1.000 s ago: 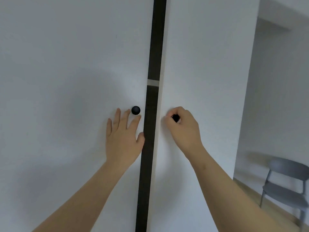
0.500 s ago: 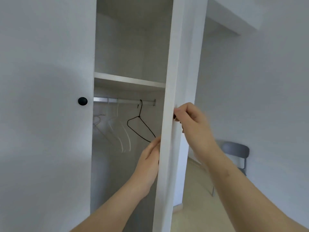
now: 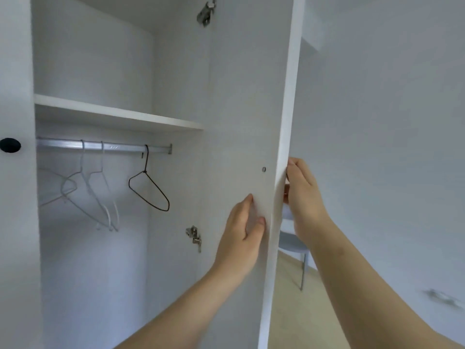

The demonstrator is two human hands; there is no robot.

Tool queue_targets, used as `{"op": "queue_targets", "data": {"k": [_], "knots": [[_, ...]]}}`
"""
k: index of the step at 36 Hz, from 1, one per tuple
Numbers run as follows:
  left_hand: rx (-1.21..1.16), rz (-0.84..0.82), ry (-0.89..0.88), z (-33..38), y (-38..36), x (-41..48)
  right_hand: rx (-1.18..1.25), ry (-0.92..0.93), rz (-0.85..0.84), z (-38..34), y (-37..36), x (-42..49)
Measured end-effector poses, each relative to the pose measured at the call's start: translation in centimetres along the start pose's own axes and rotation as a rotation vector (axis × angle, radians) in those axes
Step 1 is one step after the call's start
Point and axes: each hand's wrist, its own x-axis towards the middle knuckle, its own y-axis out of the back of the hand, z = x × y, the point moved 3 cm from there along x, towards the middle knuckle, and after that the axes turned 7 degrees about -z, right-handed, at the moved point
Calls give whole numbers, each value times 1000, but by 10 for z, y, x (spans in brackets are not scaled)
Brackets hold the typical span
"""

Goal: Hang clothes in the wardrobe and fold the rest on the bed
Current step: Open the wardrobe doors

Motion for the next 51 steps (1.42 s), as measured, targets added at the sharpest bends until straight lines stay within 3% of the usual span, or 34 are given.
{"op": "queue_targets", "data": {"k": [7, 19, 29, 34, 37, 44, 51], "knots": [[94, -50, 5, -4, -53, 22, 170, -231, 51, 21, 39, 20], [390, -125, 9, -9, -90, 47, 176, -326, 114, 34, 70, 36], [420, -169, -6, -7, -65, 43, -58, -152, 267, 22, 71, 30], [602, -91, -109, 7, -30, 28, -378, 180, 466, 0, 56, 17], [628, -15, -119, 10, 0, 20, -429, 302, 380, -15, 30, 10], [647, 190, -30, 2, 92, 1, -278, 216, 109, -6, -50, 13], [832, 300, 60, -9, 191, -31, -137, 138, -129, 13, -153, 6]]}}
